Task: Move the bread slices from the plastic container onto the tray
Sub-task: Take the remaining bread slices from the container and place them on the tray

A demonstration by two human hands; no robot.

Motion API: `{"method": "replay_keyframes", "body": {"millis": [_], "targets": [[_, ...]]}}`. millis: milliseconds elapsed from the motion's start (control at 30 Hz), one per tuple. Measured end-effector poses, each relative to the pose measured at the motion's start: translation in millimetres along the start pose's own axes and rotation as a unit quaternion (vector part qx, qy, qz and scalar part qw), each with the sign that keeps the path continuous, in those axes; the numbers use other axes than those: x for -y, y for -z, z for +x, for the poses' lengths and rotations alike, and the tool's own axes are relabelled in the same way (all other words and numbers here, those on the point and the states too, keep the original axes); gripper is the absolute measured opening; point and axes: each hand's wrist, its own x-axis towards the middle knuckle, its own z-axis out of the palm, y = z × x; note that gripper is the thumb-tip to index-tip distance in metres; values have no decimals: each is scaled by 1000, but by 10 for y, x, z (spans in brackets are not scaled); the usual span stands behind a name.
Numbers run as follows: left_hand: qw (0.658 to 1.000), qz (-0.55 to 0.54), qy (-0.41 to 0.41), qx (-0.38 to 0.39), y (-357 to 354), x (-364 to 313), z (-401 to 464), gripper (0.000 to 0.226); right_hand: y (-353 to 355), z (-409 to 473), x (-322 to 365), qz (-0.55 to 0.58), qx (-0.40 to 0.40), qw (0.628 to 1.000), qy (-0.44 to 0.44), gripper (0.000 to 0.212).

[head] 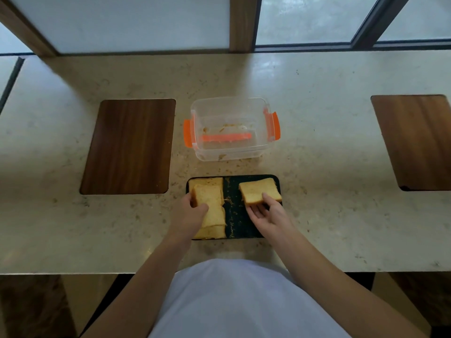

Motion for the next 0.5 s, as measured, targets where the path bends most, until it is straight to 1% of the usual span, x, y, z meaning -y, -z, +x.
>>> {"method": "replay_keyframes", "body": {"millis": [133,200,267,500], "targets": [[1000,1,4,-3,-33,21,-15,53,85,-50,-17,-39,-18,999,-2,63],[1000,3,3,-5,-38,27,-19,53,134,-67,-6,-50,-23,998,-8,75],[1000,11,1,-3,-47,28,-15,52,141,-75,8,-50,-25,998,-13,78],[999,29,-7,16,-84,-20,-22,50,13,-21,64,-36,-8,999,-18,74]]}}
